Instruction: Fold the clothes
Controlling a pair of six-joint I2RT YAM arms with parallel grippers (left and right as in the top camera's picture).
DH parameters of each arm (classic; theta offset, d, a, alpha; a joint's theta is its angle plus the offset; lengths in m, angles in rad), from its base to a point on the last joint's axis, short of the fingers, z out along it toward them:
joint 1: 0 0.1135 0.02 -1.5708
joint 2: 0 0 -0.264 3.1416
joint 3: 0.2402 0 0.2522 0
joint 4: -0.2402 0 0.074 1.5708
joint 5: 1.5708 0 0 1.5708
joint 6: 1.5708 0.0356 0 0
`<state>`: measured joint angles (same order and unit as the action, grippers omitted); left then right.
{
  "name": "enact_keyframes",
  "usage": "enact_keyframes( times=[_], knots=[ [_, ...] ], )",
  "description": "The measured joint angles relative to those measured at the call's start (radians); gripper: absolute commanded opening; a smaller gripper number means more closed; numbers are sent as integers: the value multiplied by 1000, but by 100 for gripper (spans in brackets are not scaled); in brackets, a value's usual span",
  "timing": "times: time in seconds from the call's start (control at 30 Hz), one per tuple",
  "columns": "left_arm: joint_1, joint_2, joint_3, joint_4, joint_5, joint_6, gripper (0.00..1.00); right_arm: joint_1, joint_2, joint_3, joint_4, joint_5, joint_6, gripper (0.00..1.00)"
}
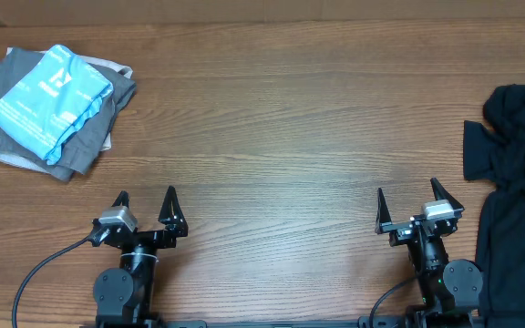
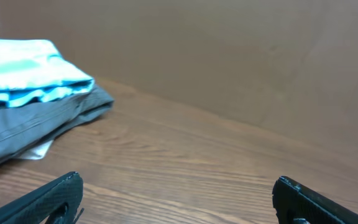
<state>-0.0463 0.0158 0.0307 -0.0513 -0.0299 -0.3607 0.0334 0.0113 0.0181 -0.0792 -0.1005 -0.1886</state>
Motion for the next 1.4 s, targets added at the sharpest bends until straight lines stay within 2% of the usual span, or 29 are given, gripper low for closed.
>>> enact_keyframes(
  times=[0.33, 0.53, 0.87, 1.4],
  knots=[
    [0, 0, -20, -19, -63, 121, 100, 0, 0, 0, 0, 0, 1, 100],
    [-2, 0, -20, -18, -80, 133, 100, 0, 0, 0, 0, 0, 0, 100],
    [-70, 0, -20, -19, -76, 265, 100, 0, 0, 0, 0, 0, 0, 100],
    [-70, 0, -20, -19, -76, 290, 100, 0, 0, 0, 0, 0, 0, 100]
  ],
)
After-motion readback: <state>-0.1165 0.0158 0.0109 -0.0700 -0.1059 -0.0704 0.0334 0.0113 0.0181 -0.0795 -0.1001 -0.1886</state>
